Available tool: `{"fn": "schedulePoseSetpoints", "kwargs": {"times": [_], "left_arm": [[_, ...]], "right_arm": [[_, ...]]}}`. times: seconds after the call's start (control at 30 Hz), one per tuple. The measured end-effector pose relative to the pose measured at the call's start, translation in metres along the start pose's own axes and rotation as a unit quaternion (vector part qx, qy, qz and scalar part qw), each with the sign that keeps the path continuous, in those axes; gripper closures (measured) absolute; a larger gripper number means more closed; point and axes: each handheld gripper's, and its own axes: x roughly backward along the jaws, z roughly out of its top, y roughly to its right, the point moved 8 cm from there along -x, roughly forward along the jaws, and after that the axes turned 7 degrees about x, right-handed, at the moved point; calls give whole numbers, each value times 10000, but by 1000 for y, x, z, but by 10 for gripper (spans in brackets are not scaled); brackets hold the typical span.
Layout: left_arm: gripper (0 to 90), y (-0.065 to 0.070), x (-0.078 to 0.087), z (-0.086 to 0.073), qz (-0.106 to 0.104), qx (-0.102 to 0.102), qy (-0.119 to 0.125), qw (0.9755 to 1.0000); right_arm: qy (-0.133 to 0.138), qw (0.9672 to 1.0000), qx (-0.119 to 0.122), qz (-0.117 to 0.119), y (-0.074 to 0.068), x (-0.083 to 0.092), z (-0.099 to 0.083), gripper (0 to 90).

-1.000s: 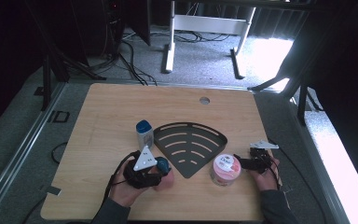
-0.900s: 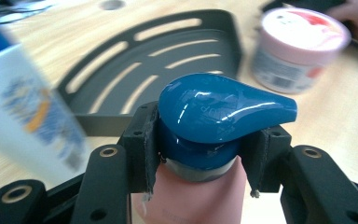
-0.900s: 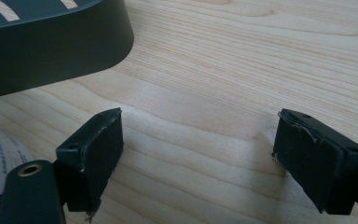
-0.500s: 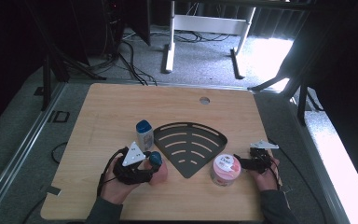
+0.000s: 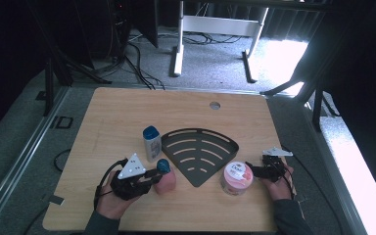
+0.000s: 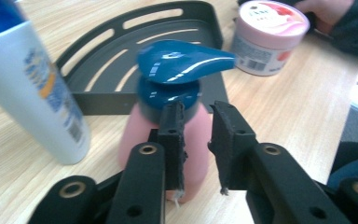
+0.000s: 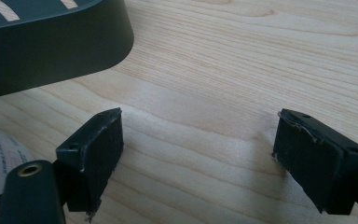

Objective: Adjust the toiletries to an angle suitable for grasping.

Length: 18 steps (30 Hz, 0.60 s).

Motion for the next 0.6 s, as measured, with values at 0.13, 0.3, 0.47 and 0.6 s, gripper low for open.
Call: {"fn": "schedulePoseSetpoints", "kwargs": {"times": [0.13,0.3,0.47,0.6], "left_arm": [[823,5,-8,-2,-53,-57,-46,10000],[833,8,-22,-8,-136,-45,-174,9997],[835,8,-26,-7,-134,-27,-96,9999],[841,8,-29,-8,-70,0,-65,10000]], "right_arm": [[-2,10000,1,1,0,0,0,154],[-3,10000,2,2,0,0,0,154],[-4,10000,6,1,0,0,0,154],[-4,10000,6,0,0,0,0,154]]}}
